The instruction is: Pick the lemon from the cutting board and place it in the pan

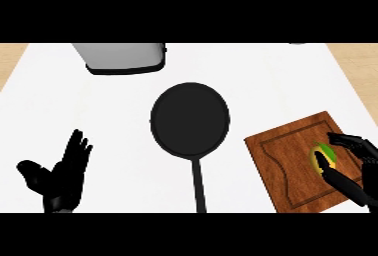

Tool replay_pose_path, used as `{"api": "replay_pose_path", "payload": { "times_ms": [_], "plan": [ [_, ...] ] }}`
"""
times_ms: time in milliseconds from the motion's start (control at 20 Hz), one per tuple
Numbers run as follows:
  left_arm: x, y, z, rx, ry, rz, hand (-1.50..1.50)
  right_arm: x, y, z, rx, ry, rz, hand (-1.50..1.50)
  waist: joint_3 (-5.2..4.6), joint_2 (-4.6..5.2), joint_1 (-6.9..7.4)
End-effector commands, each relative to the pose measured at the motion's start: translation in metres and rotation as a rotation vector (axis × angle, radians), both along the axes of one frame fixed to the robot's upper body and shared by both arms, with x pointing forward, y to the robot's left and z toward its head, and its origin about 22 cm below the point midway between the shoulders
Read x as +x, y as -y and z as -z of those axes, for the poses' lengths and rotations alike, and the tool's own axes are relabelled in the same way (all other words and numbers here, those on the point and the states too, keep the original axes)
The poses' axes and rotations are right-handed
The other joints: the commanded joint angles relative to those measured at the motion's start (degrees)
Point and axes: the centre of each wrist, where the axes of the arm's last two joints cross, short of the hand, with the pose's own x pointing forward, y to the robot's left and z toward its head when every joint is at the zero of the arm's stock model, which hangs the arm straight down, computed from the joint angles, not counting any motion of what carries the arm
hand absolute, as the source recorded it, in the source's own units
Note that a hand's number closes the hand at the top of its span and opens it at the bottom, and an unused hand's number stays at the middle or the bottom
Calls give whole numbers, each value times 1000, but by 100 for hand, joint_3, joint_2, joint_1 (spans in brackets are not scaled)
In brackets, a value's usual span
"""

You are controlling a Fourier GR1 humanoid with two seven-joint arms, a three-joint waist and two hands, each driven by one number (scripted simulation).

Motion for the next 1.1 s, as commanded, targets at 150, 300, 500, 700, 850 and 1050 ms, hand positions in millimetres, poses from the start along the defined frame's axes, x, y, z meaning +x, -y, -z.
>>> {"api": "replay_pose_path", "payload": {
  "times_ms": [150, 300, 500, 700, 850, 1050],
  "plan": [
    [-9, 7, 13, -74, -43, 34, 0, -89, -16, 39, -266, 44, 301, -150, -10, 3, 205],
    [9, 21, 27, -66, -38, 50, 0, -94, -28, 26, -320, 27, 374, -150, -15, 36, 287],
    [10, 12, 14, -79, -44, 82, 0, -81, -19, 3, -373, -67, 453, -150, -10, 39, 394],
    [16, 0, 17, -62, -24, 77, 0, -51, -5, -39, -418, -165, 487, -150, -16, 52, 442],
    [20, 11, 21, -56, -23, 87, 0, -32, -6, -55, -457, -313, 446, -150, -21, 65, 483],
    [24, 21, 12, -83, -21, 137, 0, -23, 22, -53, -645, -649, 372, -150, -30, 112, 646]
  ]
}}
